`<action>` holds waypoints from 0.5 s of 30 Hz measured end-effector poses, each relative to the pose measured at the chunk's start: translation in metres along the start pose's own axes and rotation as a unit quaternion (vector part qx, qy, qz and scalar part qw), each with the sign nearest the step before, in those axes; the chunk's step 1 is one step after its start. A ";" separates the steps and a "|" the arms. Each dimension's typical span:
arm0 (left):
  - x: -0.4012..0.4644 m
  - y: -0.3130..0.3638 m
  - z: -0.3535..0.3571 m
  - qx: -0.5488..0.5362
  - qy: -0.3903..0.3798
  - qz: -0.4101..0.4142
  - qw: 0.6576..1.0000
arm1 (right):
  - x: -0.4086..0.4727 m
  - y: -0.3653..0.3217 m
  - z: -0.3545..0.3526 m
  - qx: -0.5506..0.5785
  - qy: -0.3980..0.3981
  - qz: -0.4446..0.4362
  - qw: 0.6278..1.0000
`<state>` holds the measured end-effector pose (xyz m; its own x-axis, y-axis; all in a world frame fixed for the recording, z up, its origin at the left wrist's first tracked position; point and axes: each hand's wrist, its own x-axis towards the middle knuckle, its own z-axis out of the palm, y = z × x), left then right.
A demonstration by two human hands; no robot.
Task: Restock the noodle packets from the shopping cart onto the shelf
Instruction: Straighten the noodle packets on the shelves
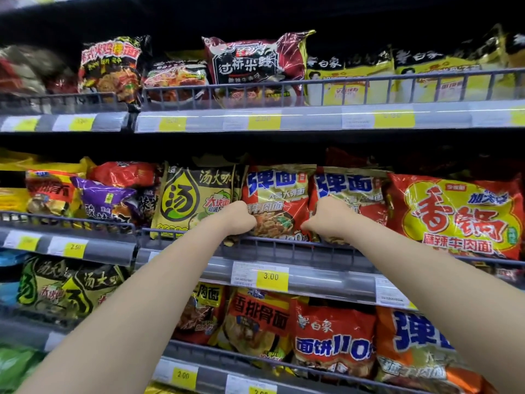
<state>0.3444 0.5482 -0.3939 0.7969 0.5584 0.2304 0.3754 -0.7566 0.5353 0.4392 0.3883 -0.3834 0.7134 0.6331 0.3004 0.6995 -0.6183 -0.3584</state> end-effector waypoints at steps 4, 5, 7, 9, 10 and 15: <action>0.012 0.000 0.000 -0.052 -0.008 -0.032 0.998 | 0.012 -0.007 0.005 0.027 -0.007 0.001 1.000; 0.014 0.000 0.000 -0.062 -0.009 -0.041 0.997 | 0.015 -0.008 0.008 0.022 -0.009 0.003 1.000; 0.018 0.000 0.003 -0.059 -0.015 -0.048 0.997 | 0.021 -0.009 0.015 0.017 0.002 0.004 1.000; 0.023 0.001 0.006 -0.053 -0.009 -0.043 0.998 | 0.027 -0.009 0.021 0.018 0.027 0.010 0.999; 0.024 0.001 0.008 -0.058 -0.004 -0.041 0.997 | 0.030 -0.008 0.022 0.019 0.034 0.022 0.999; 0.023 -0.005 0.010 -0.105 0.022 -0.018 0.994 | 0.039 -0.010 0.022 0.010 0.026 0.079 0.996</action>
<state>0.3656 0.5615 -0.3996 0.7619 0.6013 0.2409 0.2918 -0.6507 0.7010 0.4593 0.4291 -0.3873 0.8165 0.5032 0.2832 0.5772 -0.6988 -0.4224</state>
